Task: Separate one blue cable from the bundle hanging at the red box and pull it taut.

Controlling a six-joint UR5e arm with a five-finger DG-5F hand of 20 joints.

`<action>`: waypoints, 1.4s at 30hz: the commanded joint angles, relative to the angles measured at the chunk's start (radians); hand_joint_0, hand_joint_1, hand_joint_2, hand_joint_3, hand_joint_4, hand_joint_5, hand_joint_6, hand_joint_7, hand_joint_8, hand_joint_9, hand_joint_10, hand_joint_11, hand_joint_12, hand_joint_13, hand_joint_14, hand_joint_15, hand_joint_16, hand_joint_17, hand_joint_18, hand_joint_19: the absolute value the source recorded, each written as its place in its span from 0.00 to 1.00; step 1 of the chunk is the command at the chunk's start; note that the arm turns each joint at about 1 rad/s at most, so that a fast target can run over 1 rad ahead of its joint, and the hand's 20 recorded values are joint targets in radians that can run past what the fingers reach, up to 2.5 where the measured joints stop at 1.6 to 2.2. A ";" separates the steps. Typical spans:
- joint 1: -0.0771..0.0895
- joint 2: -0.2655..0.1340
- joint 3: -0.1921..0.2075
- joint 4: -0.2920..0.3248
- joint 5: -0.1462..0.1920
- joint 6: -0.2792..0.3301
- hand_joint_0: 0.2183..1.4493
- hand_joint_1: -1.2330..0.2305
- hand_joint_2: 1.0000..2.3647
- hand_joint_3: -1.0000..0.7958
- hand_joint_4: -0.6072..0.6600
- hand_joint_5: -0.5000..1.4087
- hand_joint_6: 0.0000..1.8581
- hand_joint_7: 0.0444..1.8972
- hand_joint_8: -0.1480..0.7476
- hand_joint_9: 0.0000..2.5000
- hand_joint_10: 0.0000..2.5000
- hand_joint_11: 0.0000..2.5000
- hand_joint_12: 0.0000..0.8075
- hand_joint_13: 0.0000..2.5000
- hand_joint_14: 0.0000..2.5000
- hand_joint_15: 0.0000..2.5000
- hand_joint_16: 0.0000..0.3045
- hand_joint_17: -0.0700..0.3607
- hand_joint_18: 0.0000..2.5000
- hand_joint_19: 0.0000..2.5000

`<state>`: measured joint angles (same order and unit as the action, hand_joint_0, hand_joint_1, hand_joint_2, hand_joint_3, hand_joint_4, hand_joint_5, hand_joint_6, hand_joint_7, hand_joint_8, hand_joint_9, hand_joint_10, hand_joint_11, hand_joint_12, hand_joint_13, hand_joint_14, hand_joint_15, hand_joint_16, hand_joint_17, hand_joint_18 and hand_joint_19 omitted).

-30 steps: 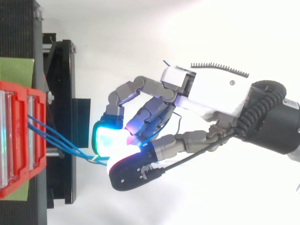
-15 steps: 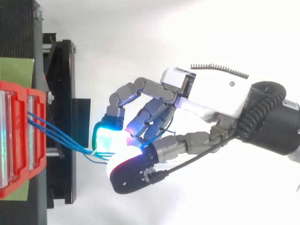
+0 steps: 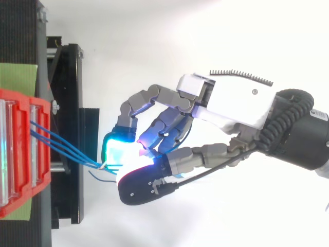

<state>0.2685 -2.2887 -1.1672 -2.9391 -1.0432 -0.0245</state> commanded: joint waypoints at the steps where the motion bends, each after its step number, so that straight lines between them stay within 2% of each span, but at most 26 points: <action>1: 0.000 0.000 0.000 0.000 0.000 0.000 0.47 0.28 0.01 0.35 0.53 0.13 0.50 0.47 0.40 0.42 0.00 0.64 0.34 0.56 0.00 0.60 0.16 0.41 0.28 0.22; 4: 0.000 0.000 0.000 0.000 0.000 0.000 0.48 0.25 0.00 0.28 0.51 0.13 0.50 0.48 0.39 0.43 0.00 0.64 0.34 0.55 0.00 0.60 0.15 0.41 0.28 0.22; 8: 0.000 0.000 0.000 -0.002 0.002 0.002 0.46 0.23 0.00 0.28 0.50 0.13 0.50 0.49 0.38 0.43 0.00 0.63 0.34 0.55 0.00 0.59 0.15 0.41 0.29 0.21; 17: 0.000 0.000 0.000 -0.002 0.002 0.002 0.32 0.18 0.00 0.28 0.50 0.13 0.50 0.49 0.38 0.43 0.00 0.64 0.34 0.55 0.00 0.60 0.15 0.40 0.28 0.21; 25: 0.002 0.000 0.000 0.000 0.008 0.000 0.28 0.21 0.00 0.28 0.52 0.13 0.50 0.47 0.40 0.44 0.00 0.63 0.36 0.55 0.00 0.60 0.16 0.41 0.28 0.22; 32: 0.002 0.000 0.000 -0.002 0.011 0.000 0.21 0.31 0.00 0.28 0.56 0.13 0.50 0.45 0.45 0.44 0.00 0.62 0.42 0.54 0.00 0.57 0.18 0.45 0.28 0.23; 35: 0.002 0.000 0.000 0.000 0.009 -0.002 0.23 0.36 0.00 0.28 0.56 0.13 0.50 0.46 0.45 0.44 0.00 0.62 0.40 0.54 0.00 0.57 0.18 0.45 0.28 0.23; 37: 0.003 0.000 0.000 0.000 0.011 -0.002 0.28 0.40 0.00 0.28 0.54 0.13 0.49 0.47 0.42 0.44 0.00 0.63 0.38 0.53 0.00 0.57 0.17 0.43 0.27 0.23; 42: 0.003 0.000 0.000 -0.002 0.014 0.000 0.35 0.37 0.00 0.31 0.53 0.13 0.49 0.49 0.41 0.44 0.00 0.63 0.36 0.53 0.01 0.57 0.16 0.42 0.27 0.23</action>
<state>0.2712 -2.2887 -1.1674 -2.9400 -1.0302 -0.0249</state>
